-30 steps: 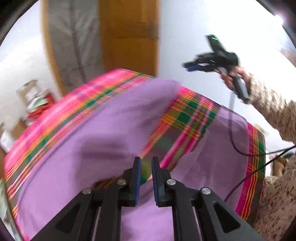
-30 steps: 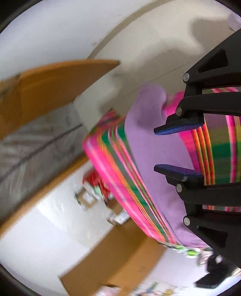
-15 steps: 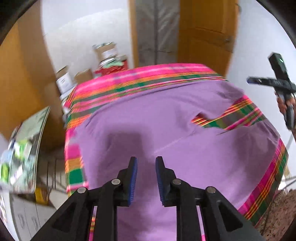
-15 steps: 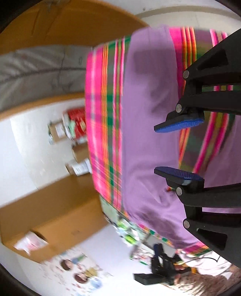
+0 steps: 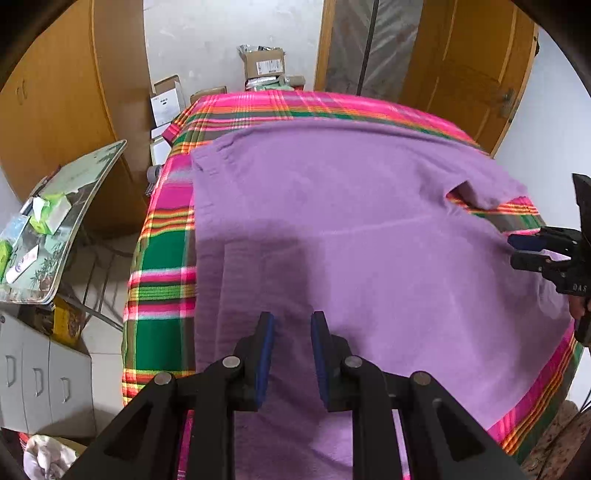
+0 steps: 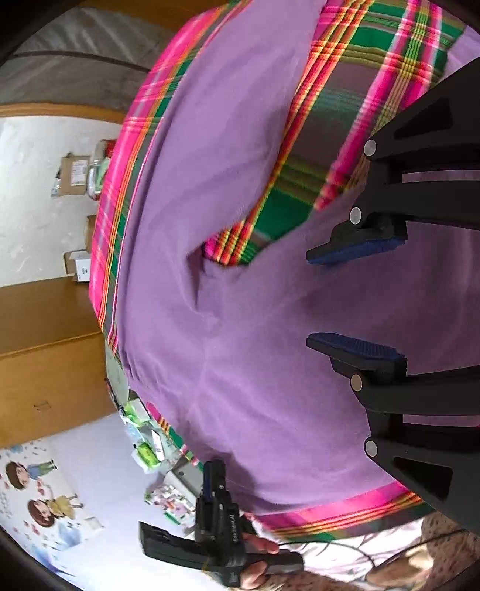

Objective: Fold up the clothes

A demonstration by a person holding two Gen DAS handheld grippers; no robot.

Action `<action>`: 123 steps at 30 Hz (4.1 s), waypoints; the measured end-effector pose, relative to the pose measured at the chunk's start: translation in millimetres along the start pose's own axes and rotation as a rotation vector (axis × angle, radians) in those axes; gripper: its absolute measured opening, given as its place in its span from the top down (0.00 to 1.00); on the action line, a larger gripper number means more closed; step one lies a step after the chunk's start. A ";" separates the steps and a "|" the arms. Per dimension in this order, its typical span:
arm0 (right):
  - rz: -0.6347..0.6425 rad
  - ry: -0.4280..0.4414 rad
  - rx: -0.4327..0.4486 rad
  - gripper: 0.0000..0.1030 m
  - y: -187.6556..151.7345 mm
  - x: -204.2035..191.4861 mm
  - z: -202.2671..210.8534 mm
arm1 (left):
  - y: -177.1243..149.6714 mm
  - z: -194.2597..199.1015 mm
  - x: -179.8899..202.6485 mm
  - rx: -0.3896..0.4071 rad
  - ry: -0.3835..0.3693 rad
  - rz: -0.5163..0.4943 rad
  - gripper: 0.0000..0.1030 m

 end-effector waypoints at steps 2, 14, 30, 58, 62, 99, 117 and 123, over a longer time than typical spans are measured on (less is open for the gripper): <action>0.000 -0.015 -0.017 0.61 -4.2 -3.2 -2.3 | -2.3 -1.8 -2.9 -0.005 0.008 0.005 0.80; -0.098 -0.002 0.030 0.61 7.0 -23.0 -2.9 | 20.0 -14.4 -52.6 0.046 -0.049 0.246 0.70; -0.077 0.042 0.034 0.61 16.1 -49.8 -20.3 | 31.6 -35.3 -66.6 -0.006 -0.189 0.321 0.71; -0.051 0.121 0.017 0.61 28.7 -84.4 -43.7 | 25.7 -11.5 -93.5 0.089 -0.067 0.420 0.97; -0.018 0.182 0.007 0.61 31.6 -104.8 -50.6 | 28.4 -2.5 -95.4 0.118 -0.045 0.403 0.97; 0.514 0.116 0.033 0.78 -15.1 -212.0 -49.8 | 23.7 -22.7 -83.3 0.016 0.012 0.304 0.93; 0.452 0.219 -0.010 0.98 -9.7 -240.0 -54.7 | 19.3 -20.1 -85.2 0.019 0.000 0.253 0.94; 0.381 0.262 -0.017 0.95 -7.6 -229.8 -51.3 | 19.2 -18.2 -80.5 0.018 0.033 0.227 0.88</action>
Point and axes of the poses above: each gripper's, at about its wrist camera, not at the fingertips, and z roughly against the way its jaws point, x to its right, y to its top, the point moved 2 cm from there along -z, roughly the way its jaws point, and after that the axes turned 10 degrees about x, right-handed, at the moved point
